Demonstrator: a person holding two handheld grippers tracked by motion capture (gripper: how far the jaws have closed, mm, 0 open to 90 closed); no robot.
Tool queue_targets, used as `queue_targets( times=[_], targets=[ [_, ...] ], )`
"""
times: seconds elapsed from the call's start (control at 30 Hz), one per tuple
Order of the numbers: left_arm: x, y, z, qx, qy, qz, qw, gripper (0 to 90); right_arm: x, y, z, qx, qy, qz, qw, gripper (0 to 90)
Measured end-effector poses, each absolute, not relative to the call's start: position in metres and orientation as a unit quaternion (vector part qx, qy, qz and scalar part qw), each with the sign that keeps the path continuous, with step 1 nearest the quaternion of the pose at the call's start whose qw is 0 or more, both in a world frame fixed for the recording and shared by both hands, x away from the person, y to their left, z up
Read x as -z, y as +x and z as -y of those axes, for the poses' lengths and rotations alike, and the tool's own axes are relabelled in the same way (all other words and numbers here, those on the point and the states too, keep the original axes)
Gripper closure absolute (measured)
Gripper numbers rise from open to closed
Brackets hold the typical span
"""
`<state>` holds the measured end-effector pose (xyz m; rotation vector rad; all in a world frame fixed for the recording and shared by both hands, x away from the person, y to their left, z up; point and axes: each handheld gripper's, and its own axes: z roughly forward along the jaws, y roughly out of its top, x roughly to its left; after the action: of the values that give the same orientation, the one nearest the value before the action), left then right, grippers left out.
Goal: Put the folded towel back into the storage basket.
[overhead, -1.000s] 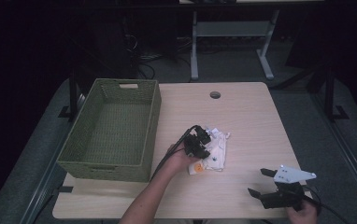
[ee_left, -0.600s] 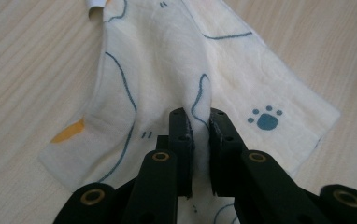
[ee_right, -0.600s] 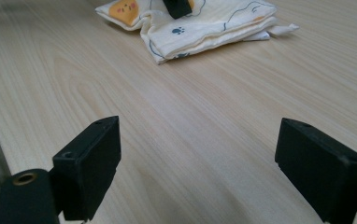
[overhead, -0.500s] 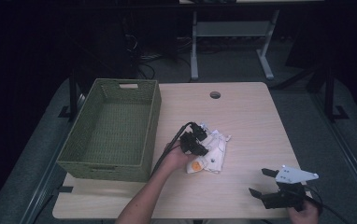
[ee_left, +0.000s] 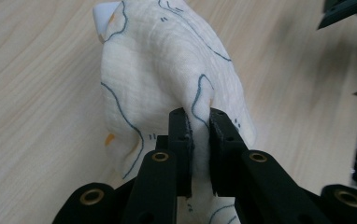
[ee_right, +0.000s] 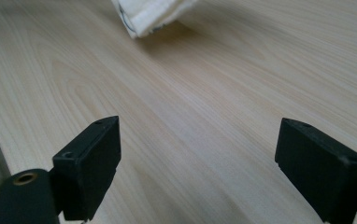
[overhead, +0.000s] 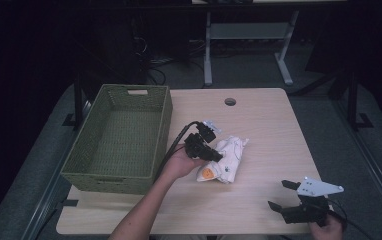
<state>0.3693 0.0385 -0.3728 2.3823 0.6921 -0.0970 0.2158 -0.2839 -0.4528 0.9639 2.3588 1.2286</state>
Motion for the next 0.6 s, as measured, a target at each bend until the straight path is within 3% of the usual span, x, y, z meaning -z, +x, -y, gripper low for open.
queue_targets(
  times=[0.6],
  targets=[
    [0.330, 0.372, -0.083, 0.060, 0.875, -0.282, 0.389, 81.7, 0.456, 0.219, 0.279, -0.421, 0.337, -0.828, 0.154, 14.0]
  ],
)
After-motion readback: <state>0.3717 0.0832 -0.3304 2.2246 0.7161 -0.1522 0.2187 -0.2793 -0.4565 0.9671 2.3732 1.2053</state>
